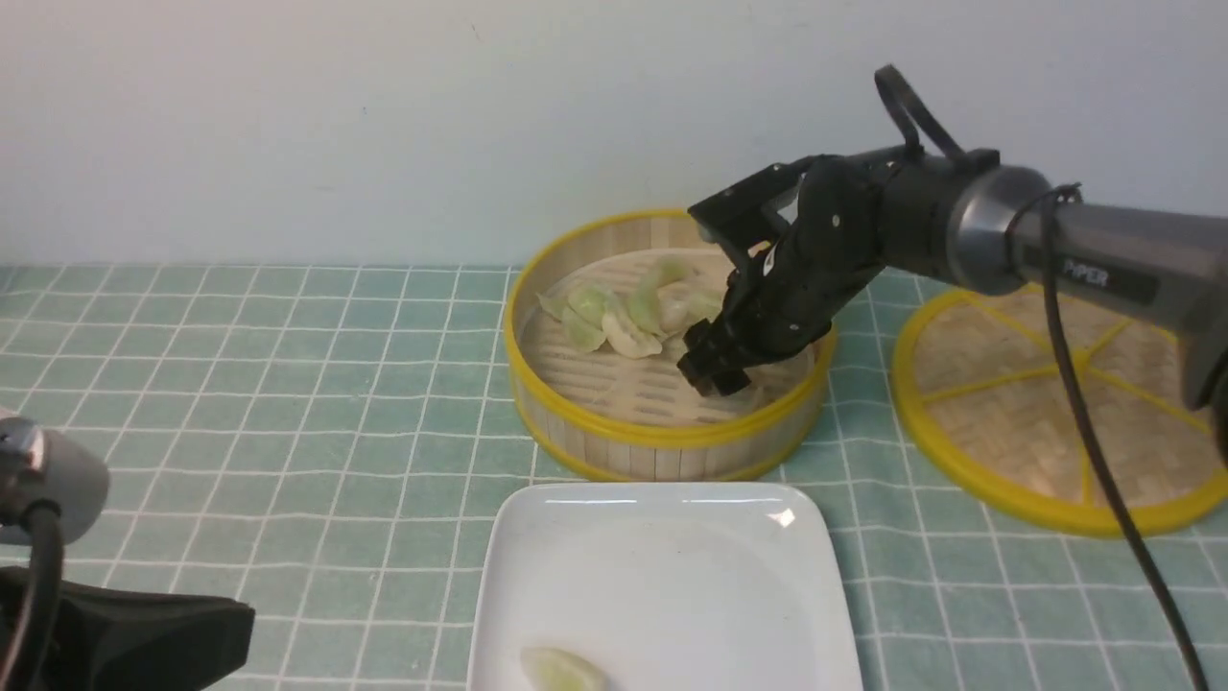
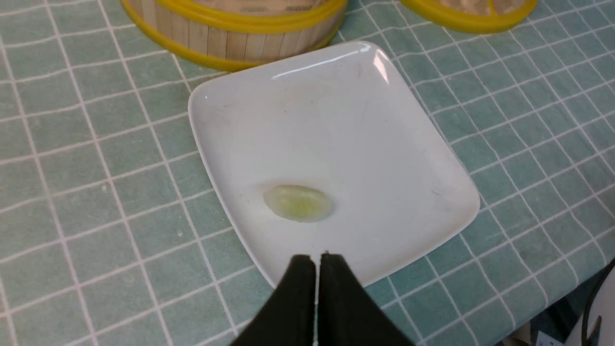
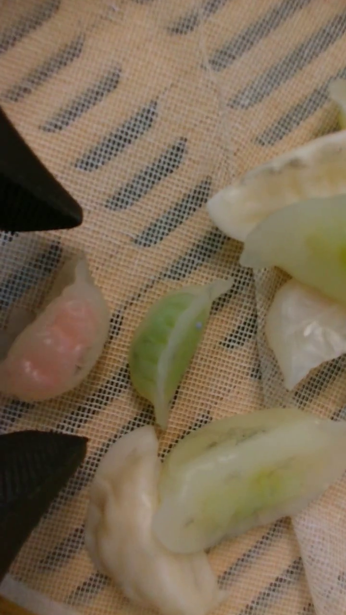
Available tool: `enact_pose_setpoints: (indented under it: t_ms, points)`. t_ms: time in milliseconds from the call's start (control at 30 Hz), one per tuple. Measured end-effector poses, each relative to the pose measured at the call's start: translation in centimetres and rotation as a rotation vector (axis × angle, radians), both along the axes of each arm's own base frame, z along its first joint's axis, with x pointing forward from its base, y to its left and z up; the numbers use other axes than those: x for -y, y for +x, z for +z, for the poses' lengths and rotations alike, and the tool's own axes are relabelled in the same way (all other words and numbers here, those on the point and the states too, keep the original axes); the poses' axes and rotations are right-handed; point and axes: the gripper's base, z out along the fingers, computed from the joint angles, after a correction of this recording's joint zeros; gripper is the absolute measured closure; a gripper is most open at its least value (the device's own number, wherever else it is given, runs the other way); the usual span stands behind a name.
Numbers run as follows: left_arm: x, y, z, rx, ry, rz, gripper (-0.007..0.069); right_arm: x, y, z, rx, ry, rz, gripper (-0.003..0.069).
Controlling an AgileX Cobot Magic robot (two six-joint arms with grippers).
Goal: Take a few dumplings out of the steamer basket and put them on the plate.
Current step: Use the right arm to grab a dumpling from inside the steamer, then use the right arm to put the dumpling into the plate
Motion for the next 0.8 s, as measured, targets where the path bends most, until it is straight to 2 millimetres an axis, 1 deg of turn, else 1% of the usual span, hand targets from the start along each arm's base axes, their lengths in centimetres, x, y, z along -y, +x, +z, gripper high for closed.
enact_pose_setpoints:
  t_ms: [33, 100, 133, 167, 200, 233, 300, 333, 367, 400, 433, 467, 500, 600, 700, 733, 767, 800]
  points:
    - [0.0, 0.0, -0.1, -0.006, 0.005, -0.001, 0.0631, 0.0, 0.1, -0.3, -0.005, 0.008, -0.014, 0.0185]
    - [-0.1, -0.1, -0.1, -0.016, 0.013, -0.003, 0.0631, -0.1, 0.3, -0.1, 0.005, 0.021, -0.035, 0.0284]
    - [-0.1, -0.1, -0.2, -0.018, 0.014, -0.003, 0.0631, -0.1, 0.2, -0.1, -0.006, 0.024, -0.045, 0.0366]
    - [-0.1, -0.1, -0.2, -0.018, 0.014, -0.003, 0.0631, -0.1, 0.2, -0.1, -0.008, 0.023, -0.046, 0.0389]
    - [-0.1, -0.1, -0.2, -0.019, 0.015, -0.004, 0.0631, -0.1, 0.1, 0.2, -0.021, 0.020, -0.048, 0.0484]
    - [-0.1, -0.1, -0.2, -0.020, 0.014, -0.004, 0.0631, 0.0, 0.0, 0.6, -0.029, 0.017, -0.047, 0.0508]
    - [-0.1, -0.1, -0.2, -0.021, 0.015, -0.004, 0.0631, 0.2, -0.6, 2.0, -0.053, 0.009, -0.044, 0.0491]
    - [-0.1, -0.1, -0.2, -0.021, 0.015, -0.004, 0.0631, 0.4, -0.9, 3.1, -0.058, 0.007, -0.042, 0.0487]
    - [-0.1, -0.1, -0.2, -0.021, 0.015, -0.004, 0.0631, 0.6, -1.4, 4.5, -0.058, 0.008, -0.039, 0.0488]
    - [-0.1, -0.1, -0.2, -0.021, 0.015, -0.004, 0.0631, 0.9, -2.2, 6.7, -0.055, 0.013, -0.035, 0.0488]
    - [-0.1, -0.1, -0.2, -0.021, 0.015, -0.004, 0.0631, 0.9, -2.3, 7.0, -0.049, 0.017, -0.035, 0.0488]
    - [-0.1, -0.1, -0.2, -0.021, 0.015, -0.004, 0.0631, 1.2, -3.2, 9.0, -0.048, 0.028, -0.033, 0.0488]
    - [-0.1, -0.1, -0.2, -0.020, 0.016, -0.004, 0.0631, 1.4, -3.8, 10.3, -0.047, 0.041, -0.031, 0.0488]
    - [-0.1, -0.1, -0.2, -0.020, 0.017, -0.004, 0.0631, 2.1, -6.5, 14.6, -0.083, 0.093, -0.019, 0.0488]
    - [-0.1, -0.1, -0.2, -0.020, 0.017, -0.004, 0.0631, 1.9, -9.1, 17.3, -0.097, 0.129, 0.017, 0.0488]
    - [-0.1, -0.1, -0.2, -0.020, 0.017, -0.004, 0.0631, 1.8, -9.3, 17.2, -0.103, 0.129, 0.020, 0.0488]
    - [-0.1, -0.1, -0.2, -0.020, 0.017, -0.004, 0.0631, 1.3, -10.5, 17.2, -0.116, 0.126, 0.046, 0.0488]
    - [-0.1, -0.1, -0.2, -0.019, 0.017, -0.004, 0.0631, 0.5, -11.9, 16.3, -0.152, 0.109, 0.078, 0.0488]
